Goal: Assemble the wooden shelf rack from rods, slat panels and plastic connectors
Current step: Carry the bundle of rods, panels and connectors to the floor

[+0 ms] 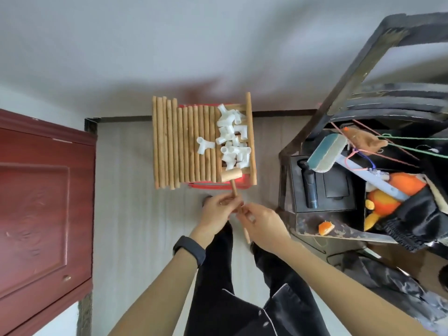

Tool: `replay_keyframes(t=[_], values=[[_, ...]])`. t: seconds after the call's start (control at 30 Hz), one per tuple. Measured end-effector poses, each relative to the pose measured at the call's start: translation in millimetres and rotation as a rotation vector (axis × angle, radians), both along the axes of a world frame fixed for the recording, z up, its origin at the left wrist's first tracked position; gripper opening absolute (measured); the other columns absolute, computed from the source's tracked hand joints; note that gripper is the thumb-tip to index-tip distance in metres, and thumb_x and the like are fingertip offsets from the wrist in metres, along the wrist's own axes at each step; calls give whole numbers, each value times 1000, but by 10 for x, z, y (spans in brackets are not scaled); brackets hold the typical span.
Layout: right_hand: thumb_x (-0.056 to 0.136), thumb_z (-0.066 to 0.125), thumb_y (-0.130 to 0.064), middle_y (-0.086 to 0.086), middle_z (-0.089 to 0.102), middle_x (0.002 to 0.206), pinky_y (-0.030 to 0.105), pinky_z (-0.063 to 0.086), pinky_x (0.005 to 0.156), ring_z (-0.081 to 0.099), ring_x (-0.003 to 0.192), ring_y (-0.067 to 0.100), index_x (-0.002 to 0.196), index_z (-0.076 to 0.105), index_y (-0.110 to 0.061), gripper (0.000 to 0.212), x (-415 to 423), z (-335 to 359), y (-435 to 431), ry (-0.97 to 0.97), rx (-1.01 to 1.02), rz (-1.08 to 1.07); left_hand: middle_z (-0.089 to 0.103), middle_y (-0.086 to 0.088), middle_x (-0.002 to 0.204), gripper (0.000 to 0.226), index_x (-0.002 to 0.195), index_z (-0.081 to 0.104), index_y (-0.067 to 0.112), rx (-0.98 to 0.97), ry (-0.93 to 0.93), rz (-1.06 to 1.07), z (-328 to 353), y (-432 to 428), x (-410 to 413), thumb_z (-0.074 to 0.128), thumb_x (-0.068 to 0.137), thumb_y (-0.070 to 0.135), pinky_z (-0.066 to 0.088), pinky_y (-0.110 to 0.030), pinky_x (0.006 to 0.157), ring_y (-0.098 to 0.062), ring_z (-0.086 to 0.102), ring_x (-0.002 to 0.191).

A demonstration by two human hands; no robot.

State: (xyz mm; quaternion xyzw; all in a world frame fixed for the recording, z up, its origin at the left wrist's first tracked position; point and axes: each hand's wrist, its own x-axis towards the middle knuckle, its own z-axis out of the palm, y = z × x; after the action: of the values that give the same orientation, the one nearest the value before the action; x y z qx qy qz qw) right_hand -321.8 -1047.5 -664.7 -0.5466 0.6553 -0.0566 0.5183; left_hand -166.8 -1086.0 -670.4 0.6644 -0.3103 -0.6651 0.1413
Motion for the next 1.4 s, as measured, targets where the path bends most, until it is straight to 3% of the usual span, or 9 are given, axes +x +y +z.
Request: replay_keyframes(t=[0.2,0.27,0.43,0.63,0.77,0.87,0.97,1.27,1.4], values=[[99,58,-42,-20,66,95,21,52,73,67,78,1,115,62,-33,19,552,-37,-462,-29,62,-93,76,9,98,33,118,72,23,-106,-238,197,68,-454,1279,74,90,41,58,-29,84,-12,72,93],[99,60,-41,-16,69,97,24,53,72,69,81,5,114,63,-32,18,532,-108,-604,10,45,-237,75,6,104,36,121,71,20,-127,-339,138,3,-662,1631,72,91,41,57,-39,93,-14,71,97],[99,59,-38,-6,67,114,34,51,84,63,98,13,123,60,-25,28,334,-451,-994,169,-62,-485,73,12,97,27,110,72,22,-280,-616,-115,-277,-1117,1894,69,91,42,51,-21,70,-10,69,88],[97,59,-45,4,54,137,34,47,90,59,112,20,138,51,-20,49,168,-826,-1351,310,-19,-585,71,12,102,33,115,66,28,-355,-687,-144,-526,-1288,1734,64,93,52,55,-28,72,-11,66,89],[97,55,-49,2,56,140,40,45,98,56,121,25,144,47,-24,54,80,-882,-1527,295,94,-611,66,4,117,30,121,63,26,-322,-560,151,-611,-1462,1935,59,97,44,47,-24,77,-15,63,104],[102,48,-49,-1,57,139,39,40,98,52,115,20,142,52,-25,47,26,-902,-1727,149,261,-710,56,-1,133,40,135,53,24,24,-232,286,-700,-1711,2139,51,102,46,40,-40,101,-25,52,128],[104,35,-59,0,61,133,53,37,112,55,122,28,134,57,-30,47,-73,-897,-1889,-112,484,-896,52,0,144,49,138,51,32,300,50,322,-814,-1864,2293,41,100,61,32,-58,108,-33,51,126],[92,25,-81,0,61,125,62,44,96,58,114,36,131,51,-36,66,-280,-966,-2211,-383,700,-786,43,5,152,71,144,48,41,456,99,228,-1216,-2057,2546,34,87,82,20,-79,108,-46,35,141],[91,28,-82,-1,63,121,60,45,93,60,107,33,124,55,-33,66,-187,-1037,-2202,-366,671,-848,53,1,143,56,119,59,43,416,92,253,-1168,-2061,2424,34,87,82,24,-78,107,-41,40,138]])
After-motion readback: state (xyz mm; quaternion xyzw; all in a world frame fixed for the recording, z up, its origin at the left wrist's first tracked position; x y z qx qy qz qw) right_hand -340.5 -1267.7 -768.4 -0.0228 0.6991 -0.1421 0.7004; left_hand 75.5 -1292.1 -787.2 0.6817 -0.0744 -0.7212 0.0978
